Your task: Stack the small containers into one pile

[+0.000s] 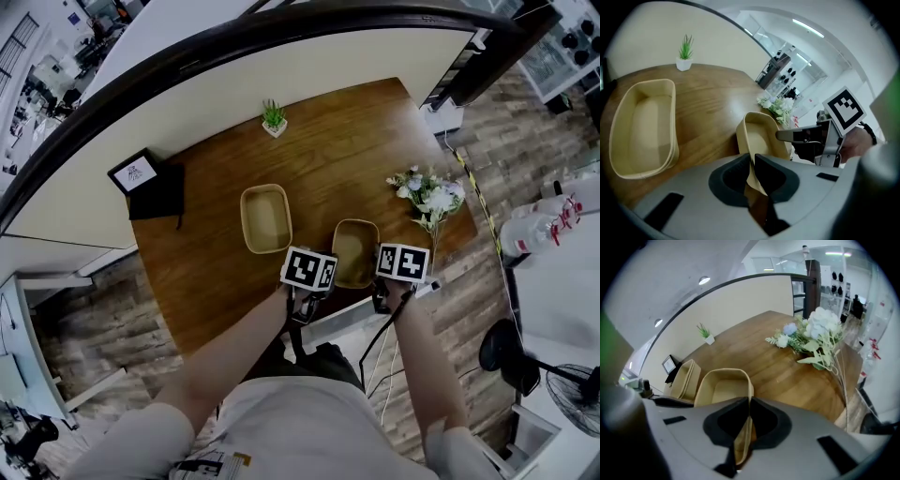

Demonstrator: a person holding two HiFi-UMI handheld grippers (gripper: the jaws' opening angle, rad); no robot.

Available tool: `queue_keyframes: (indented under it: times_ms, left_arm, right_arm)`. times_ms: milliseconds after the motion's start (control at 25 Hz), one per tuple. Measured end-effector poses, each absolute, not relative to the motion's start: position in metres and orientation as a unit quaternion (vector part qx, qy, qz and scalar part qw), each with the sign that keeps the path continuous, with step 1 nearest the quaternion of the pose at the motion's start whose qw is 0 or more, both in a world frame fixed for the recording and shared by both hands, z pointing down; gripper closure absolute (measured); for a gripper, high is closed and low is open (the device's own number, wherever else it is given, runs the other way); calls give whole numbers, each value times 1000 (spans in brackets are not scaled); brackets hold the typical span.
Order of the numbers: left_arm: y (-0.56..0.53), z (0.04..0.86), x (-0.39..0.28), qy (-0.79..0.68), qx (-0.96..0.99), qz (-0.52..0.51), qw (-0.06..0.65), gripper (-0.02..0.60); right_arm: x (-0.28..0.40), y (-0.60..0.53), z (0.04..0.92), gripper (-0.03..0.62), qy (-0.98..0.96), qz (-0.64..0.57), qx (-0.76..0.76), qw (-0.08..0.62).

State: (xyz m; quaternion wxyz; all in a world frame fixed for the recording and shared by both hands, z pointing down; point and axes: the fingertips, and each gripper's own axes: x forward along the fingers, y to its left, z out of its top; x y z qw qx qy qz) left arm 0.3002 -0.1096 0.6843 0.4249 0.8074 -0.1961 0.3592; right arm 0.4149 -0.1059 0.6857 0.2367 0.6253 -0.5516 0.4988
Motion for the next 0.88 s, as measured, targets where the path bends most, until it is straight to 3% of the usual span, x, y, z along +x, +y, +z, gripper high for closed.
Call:
queue_keyframes:
  times_ms: [400, 880]
  left_arm:
    - [-141, 599, 260, -228, 844, 286, 393, 558]
    - [-155, 484, 159, -285, 884, 198, 314, 561]
  right_arm:
    - [376, -132, 591, 576, -618, 445, 627, 162]
    - [271, -152, 460, 572, -720, 350, 590, 105]
